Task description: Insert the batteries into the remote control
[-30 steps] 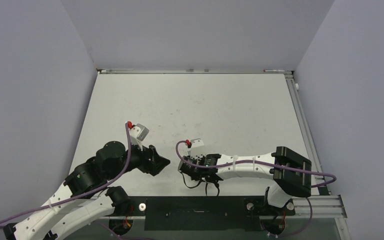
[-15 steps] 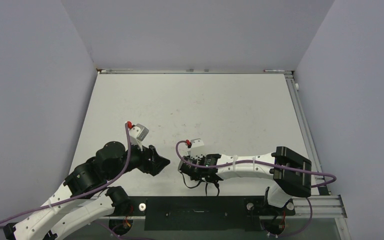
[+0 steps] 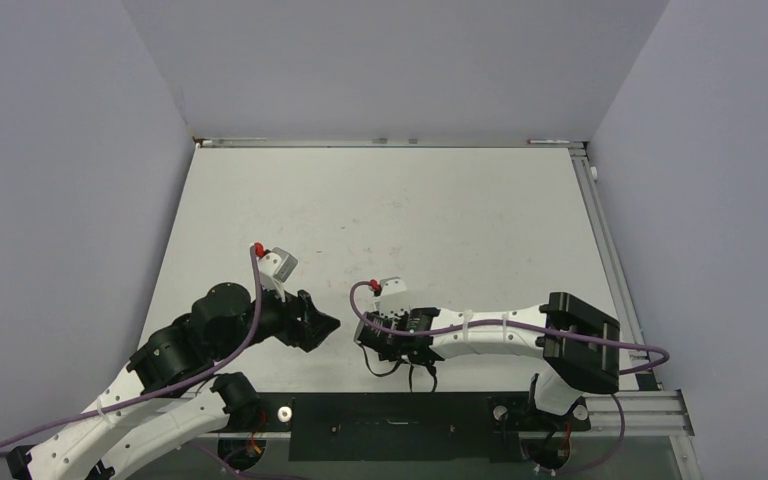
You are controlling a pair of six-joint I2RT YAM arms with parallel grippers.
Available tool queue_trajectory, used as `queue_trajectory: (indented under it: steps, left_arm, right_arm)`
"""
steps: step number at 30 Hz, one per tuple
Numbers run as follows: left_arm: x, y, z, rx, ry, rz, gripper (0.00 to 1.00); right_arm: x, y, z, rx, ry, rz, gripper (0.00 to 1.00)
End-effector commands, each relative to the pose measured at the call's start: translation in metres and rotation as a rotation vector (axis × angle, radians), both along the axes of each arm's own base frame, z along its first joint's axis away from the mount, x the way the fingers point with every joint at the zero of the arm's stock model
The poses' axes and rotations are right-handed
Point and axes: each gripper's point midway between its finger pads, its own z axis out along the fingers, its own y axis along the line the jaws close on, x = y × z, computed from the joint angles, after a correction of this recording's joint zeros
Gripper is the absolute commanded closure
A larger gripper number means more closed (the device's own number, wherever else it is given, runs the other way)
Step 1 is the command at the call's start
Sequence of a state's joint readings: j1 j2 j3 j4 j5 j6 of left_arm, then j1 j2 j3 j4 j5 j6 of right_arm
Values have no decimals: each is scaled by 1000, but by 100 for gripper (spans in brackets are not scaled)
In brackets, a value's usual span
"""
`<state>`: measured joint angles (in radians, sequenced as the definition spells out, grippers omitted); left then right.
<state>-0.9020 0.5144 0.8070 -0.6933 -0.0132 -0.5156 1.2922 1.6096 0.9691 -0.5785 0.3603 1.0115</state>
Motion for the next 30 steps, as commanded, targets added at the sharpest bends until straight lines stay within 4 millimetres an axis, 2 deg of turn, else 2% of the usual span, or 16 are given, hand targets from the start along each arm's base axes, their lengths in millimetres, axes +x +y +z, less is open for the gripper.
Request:
queue_trajectory:
  steps: [1, 13, 22, 30]
  left_arm:
    - [0, 0, 5, -15, -13, 1, 29]
    - [0, -1, 4, -10, -9, 1, 29]
    - [1, -2, 2, -6, -6, 3, 29]
    - [5, -7, -8, 34, 29, 3, 29]
  right_arm:
    - [6, 13, 13, 33, -40, -18, 69]
    - [10, 9, 30, 51, -81, -38, 67]
    - [9, -4, 31, 52, -90, -60, 67]
    - [6, -13, 30, 71, -97, -60, 66]
